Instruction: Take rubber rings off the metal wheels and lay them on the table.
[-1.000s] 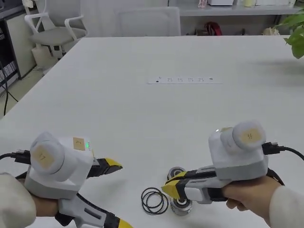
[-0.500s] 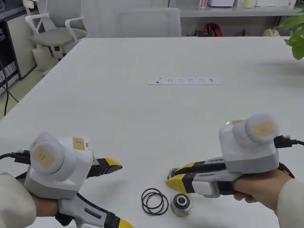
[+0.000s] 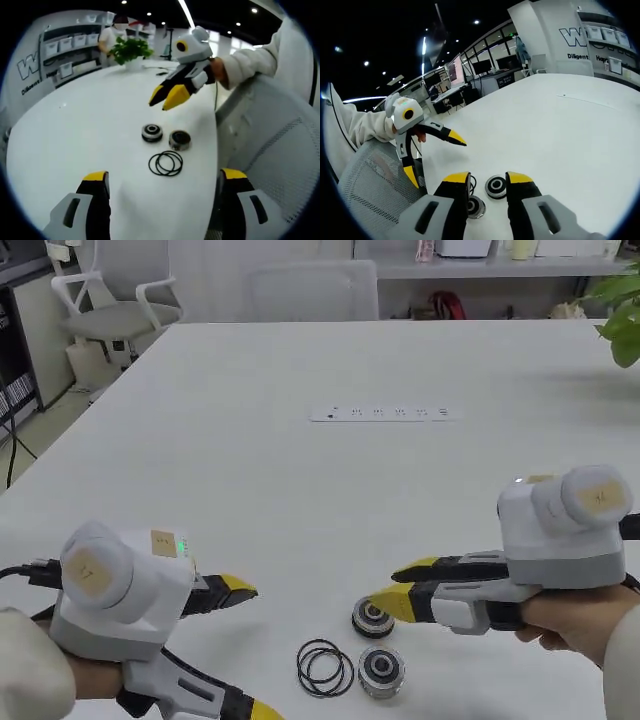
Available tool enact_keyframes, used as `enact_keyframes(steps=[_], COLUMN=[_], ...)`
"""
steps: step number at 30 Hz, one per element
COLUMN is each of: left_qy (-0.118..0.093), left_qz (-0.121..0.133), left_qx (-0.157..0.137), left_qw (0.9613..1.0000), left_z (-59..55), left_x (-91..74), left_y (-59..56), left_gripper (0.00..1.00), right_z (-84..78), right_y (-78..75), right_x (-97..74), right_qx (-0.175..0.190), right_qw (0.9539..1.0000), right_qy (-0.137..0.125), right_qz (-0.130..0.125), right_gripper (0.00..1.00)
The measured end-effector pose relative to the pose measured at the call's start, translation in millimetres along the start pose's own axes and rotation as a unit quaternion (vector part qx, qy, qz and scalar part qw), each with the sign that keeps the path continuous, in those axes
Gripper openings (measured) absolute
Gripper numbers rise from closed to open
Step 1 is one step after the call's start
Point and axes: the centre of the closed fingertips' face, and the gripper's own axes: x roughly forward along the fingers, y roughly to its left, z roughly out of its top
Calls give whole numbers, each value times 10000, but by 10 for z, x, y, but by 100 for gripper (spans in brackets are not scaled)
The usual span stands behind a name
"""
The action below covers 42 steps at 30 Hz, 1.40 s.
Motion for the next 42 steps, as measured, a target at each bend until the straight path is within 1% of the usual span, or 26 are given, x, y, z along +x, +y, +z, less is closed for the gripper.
enact_keyframes(steps=[5, 9, 13, 15, 17, 23, 26, 29, 31, 36, 42], left_qy=[-10, -118, -137, -230, -357, -572, -696, -795, -854, -897, -890], left_qz=[20, 69, 126, 150, 176, 264, 316, 382, 378, 389, 389], left_qx=[7, -30, -145, -158, -225, -278, -270, -139, -56, 42, 287], left_qw=[10000, 9999, 9997, 9995, 9990, 9976, 9967, 9960, 9956, 9952, 9949], left_z=[2, 46, 67, 118, 185, 358, 485, 634, 727, 866, 1037], left_x=[-4, -18, -26, -37, -52, -84, -110, -147, -165, -161, -102], left_y=[16, 43, 70, 82, 99, 147, 176, 216, 213, 225, 269], left_gripper=[93, 93, 92, 92, 92, 91, 91, 88, 86, 86, 84], right_z=[23, 31, 22, 5, -13, -59, -74, -99, -109, -106, -115], right_y=[-55, -115, -178, -200, -219, -259, -265, -271, -271, -260, -281], right_x=[-53, -90, -120, -130, -139, -159, -164, -165, -165, -168, -187], right_qx=[57, 73, 195, 252, 294, 342, 347, 319, 308, 281, 324], right_qw=[9999, 9998, 9994, 9993, 9991, 9987, 9987, 9988, 9988, 9990, 9988], right_qy=[-103, -168, -205, -200, -192, -132, -110, -59, -36, -42, -58], right_qz=[-48, -119, -191, -213, -249, -344, -363, -377, -376, -360, -373], right_gripper=[28, 32, 36, 40, 41, 42, 42, 42, 41, 41, 41])
